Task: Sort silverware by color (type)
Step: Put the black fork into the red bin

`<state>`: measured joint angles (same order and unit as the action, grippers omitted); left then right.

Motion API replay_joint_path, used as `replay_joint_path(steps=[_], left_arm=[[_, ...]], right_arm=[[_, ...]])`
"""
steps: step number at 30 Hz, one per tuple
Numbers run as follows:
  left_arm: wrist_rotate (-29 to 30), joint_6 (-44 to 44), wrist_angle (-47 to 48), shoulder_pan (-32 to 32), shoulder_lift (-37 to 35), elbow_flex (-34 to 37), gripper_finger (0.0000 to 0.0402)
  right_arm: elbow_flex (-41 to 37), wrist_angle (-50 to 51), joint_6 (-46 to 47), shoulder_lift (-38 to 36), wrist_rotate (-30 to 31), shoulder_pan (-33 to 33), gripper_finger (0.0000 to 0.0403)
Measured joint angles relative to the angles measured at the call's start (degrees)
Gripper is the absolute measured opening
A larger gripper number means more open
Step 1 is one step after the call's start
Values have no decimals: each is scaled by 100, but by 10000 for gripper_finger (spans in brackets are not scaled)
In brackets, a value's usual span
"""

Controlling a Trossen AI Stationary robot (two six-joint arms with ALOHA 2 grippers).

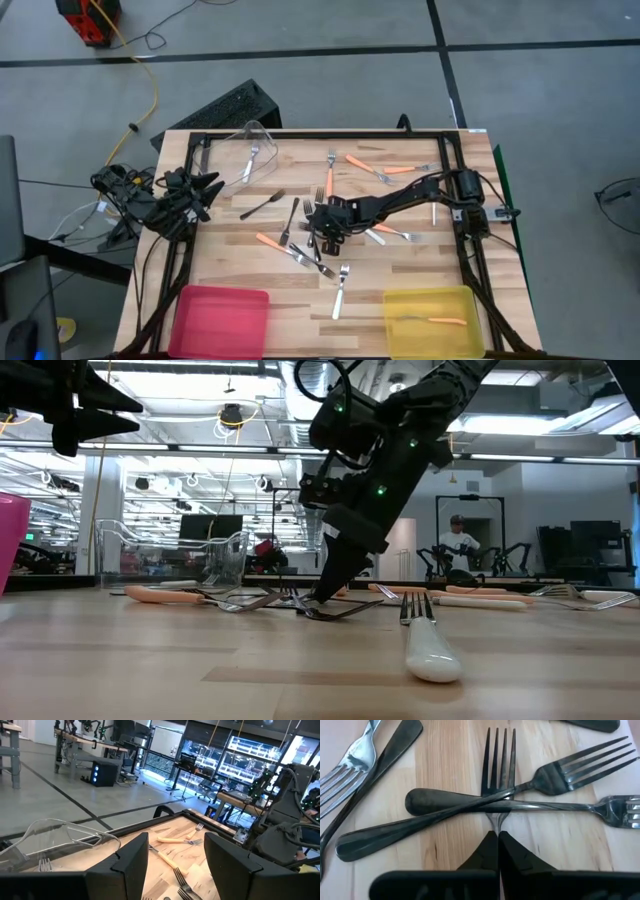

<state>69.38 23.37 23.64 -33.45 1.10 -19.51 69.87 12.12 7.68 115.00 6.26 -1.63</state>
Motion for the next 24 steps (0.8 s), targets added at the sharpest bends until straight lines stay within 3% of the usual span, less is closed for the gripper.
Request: replay_joint_path(steps=[14,24], left_arm=[[2,0,0,1,0,0,178],[2,0,0,2,0,0,178]], right_arm=[[570,78,-67,2,-61,-15,19],[992,17,-179,2,-487,-31,22]])
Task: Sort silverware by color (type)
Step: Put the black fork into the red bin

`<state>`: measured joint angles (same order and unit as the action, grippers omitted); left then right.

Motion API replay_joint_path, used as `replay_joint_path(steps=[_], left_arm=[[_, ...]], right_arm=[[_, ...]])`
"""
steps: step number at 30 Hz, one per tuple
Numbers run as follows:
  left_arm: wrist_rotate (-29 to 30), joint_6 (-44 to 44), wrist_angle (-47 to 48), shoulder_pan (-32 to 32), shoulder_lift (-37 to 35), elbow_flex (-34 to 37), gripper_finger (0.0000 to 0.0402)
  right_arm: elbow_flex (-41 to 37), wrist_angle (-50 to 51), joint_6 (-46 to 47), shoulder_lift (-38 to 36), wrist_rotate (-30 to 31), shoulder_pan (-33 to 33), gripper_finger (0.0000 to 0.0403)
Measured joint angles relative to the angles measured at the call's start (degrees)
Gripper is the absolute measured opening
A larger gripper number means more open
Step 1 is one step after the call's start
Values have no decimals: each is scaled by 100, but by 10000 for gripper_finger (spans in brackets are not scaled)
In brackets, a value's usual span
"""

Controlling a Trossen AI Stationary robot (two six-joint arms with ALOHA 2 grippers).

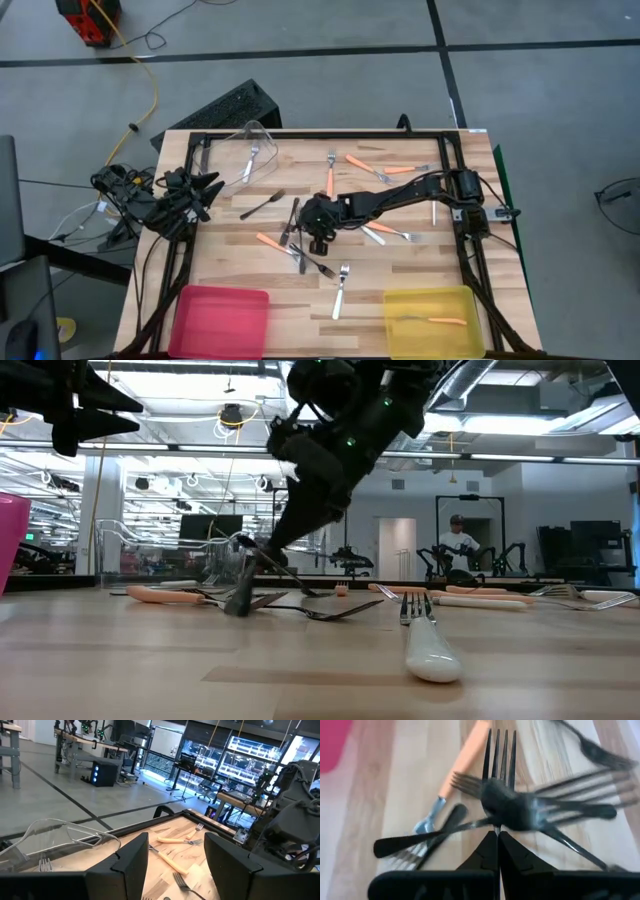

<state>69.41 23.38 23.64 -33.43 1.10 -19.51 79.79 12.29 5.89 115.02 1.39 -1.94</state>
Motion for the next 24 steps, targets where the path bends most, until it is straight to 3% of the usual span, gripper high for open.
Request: replay_joint_path(steps=[24], left_arm=[[2,0,4,-2,2,2,178]], right_arm=[[55,-864,-163,-474,-133,158,23]])
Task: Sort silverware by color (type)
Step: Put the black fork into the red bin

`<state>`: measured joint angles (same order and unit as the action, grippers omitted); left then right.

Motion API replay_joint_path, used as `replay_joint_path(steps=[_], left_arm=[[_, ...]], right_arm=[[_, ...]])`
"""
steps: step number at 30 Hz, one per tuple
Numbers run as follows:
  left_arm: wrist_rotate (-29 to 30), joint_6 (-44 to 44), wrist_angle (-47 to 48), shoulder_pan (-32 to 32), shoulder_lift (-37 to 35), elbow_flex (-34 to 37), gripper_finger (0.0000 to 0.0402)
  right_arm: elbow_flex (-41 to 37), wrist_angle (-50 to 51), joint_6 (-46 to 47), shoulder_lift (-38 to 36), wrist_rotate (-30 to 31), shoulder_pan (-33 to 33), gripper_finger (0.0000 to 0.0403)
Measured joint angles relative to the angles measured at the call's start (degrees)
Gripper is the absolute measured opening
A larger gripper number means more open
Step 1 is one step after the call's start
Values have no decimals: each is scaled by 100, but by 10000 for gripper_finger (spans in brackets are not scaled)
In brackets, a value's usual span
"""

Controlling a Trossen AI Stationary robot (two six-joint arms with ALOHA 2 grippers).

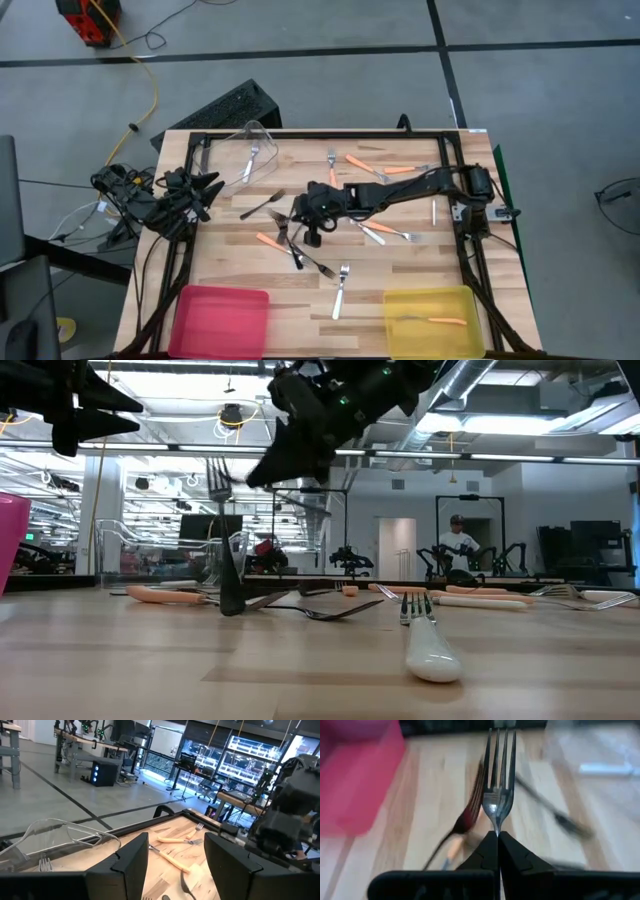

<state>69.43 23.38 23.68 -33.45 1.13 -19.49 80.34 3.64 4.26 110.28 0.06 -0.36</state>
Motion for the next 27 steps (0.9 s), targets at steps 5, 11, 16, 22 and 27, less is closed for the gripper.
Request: replay_joint_path(steps=[5,11,16,22,27], left_arm=[[1,0,0,2,0,0,178],[0,0,0,0,0,0,178],[2,0,-2,0,0,0,178],[2,0,-14,0,0,0,178],[0,-2,-7,0,0,0,178]], right_arm=[[7,15,-58,-9,186,34,23],[6,-479,-130,-13,103,49,23],[6,-877,-149,-15,4,-103,23],[2,-1867,-594,68,-3,-455,23],[6,-2630,-779,63,-27,-717,23]])
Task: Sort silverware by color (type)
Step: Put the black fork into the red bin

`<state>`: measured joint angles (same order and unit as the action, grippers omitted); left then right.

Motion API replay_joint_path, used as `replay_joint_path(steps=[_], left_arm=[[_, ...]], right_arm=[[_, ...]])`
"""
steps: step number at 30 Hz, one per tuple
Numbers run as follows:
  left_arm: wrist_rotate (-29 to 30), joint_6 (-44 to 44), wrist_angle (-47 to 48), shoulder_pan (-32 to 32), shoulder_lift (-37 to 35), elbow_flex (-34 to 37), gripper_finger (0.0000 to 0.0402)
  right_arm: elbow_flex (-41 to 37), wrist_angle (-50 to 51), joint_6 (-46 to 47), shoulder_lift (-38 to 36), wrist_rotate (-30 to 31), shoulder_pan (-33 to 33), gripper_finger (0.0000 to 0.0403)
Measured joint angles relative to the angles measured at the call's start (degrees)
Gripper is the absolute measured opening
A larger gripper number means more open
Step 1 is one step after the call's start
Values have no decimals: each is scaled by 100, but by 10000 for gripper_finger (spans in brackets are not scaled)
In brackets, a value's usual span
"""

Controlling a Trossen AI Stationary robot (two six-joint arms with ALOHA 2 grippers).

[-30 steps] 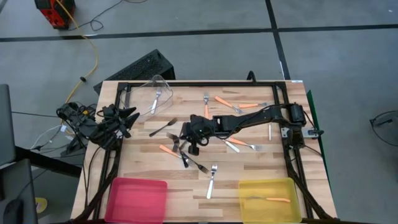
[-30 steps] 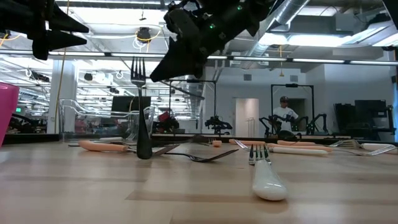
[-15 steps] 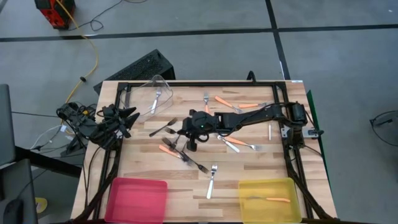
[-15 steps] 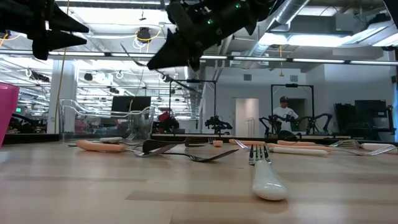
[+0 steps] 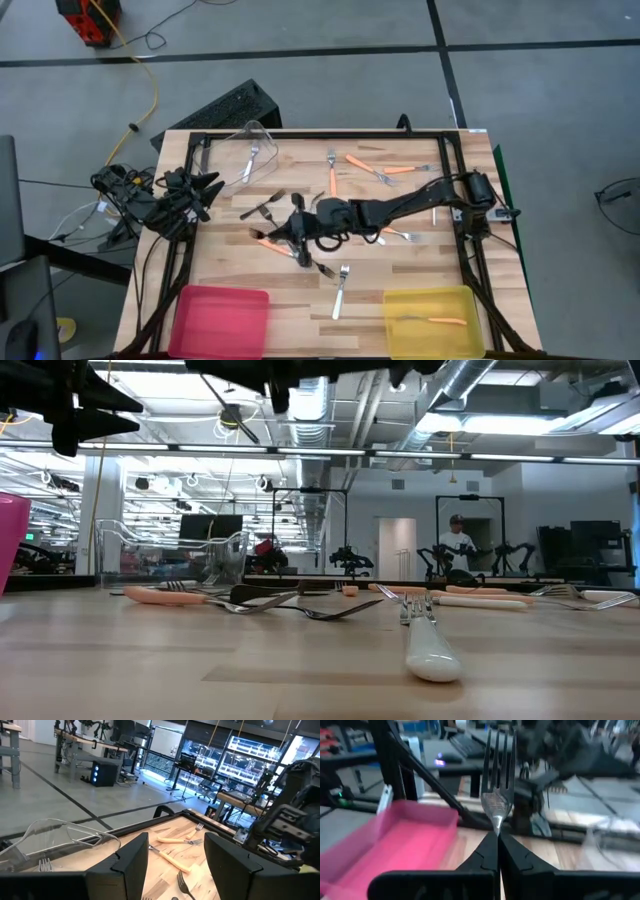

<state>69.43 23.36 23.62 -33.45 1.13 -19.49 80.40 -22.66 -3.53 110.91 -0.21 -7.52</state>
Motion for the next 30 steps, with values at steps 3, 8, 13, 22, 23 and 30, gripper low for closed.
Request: replay_joint_path(steps=[3,8,13,22,23,30], left_arm=[[-2,2,0,0,0,0,178],[-2,32,0,0,0,0,178],[-7,37,3,0,0,0,178],[-17,52,-14,1,0,0,178],[-19,52,-15,0,0,0,178],[-15,12,-13,0,0,0,178]], right_arm=[[-2,-548,1,4,5,-152,23],[4,-1417,-131,182,9,-445,23],[90,-2371,-196,450,64,-691,24],[1276,-2777,-103,1478,189,-982,23],[1458,-2651,-102,1571,186,-1017,23],[3279,-1272,28,2628,282,-1098,23]])
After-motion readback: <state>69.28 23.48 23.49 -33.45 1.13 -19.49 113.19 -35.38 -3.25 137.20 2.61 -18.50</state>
